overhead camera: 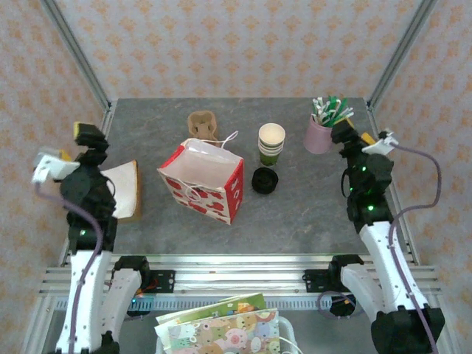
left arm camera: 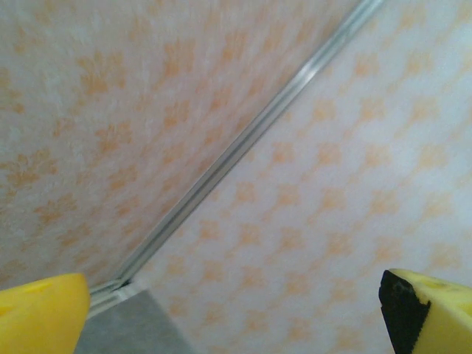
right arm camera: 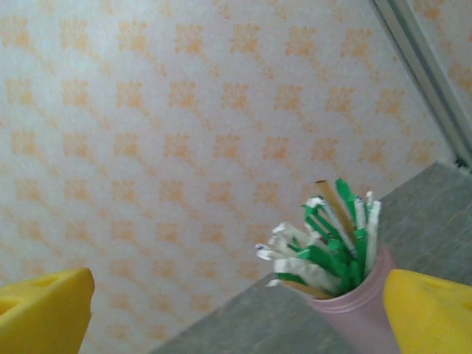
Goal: Pack the takeout coffee
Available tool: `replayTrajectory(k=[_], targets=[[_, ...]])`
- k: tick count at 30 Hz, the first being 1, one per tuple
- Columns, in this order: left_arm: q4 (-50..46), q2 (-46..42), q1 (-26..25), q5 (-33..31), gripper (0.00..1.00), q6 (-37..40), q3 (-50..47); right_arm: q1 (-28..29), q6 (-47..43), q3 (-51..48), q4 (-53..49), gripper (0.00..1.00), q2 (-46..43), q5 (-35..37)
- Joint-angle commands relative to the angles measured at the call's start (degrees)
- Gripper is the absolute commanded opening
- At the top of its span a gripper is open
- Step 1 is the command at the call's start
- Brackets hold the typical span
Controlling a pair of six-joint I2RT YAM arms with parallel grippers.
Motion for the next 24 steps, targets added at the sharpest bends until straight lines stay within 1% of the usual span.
replayTrajectory(k=[1,2,4,6,7,9,11,15,17,18,20,22,24], targets=[[-15.72,-5.20,0.34,1.58,0.99,-14.20,1.92,-0.14,9.59,8.36,-18.84,1.00,2.41,-7.40],[-16.88,-5.84,0.34,3.62,0.99,-16.29,2.79,-0.13,9.77,10.63,-20.83,1.00,3.71,-10.02],[-21.97,-3.31,0.28,10.20,0.99,-19.02,7.31,-0.15,8.94,14.36,-23.88,1.00,6.39,-14.50],[-30.84,3.05,0.28,18.08,0.99,-21.25,14.52,-0.13,7.37,18.27,-28.08,1.00,9.37,-17.93],[-34.25,5.57,0.27,20.32,0.99,-21.52,17.58,0.08,6.23,19.99,-30.19,1.00,10.49,-18.57],[-41.72,9.08,0.28,21.89,0.99,-24.55,21.85,1.10,3.81,23.15,-34.35,1.00,12.33,-17.67],[-48.32,11.80,0.28,22.69,0.99,-25.77,25.65,2.40,1.75,25.68,-37.07,1.00,13.31,-15.67],[-66.15,23.88,-1.05,27.76,0.95,-23.26,36.23,6.94,-2.01,31.90,-42.97,1.00,16.60,-11.82],[-72.19,28.27,-4.34,27.45,0.95,-23.08,40.25,10.47,-4.14,35.50,-45.98,1.00,19.01,-9.47],[-75.19,30.29,-6.62,26.99,0.93,-23.34,42.51,12.76,-5.55,37.59,-47.69,1.00,20.31,-7.92],[-79.24,33.14,-12.65,25.71,0.92,-25.06,45.49,17.32,-8.09,41.77,-50.48,1.00,23.34,-5.12],[-79.30,33.51,-19.65,26.71,0.89,-28.69,44.22,20.90,-10.17,45.46,-53.05,1.00,26.26,-2.35],[-79.33,33.38,-24.39,30.33,0.89,-32.91,40.31,23.56,-11.92,48.84,-55.43,1.00,29.06,-0.40]])
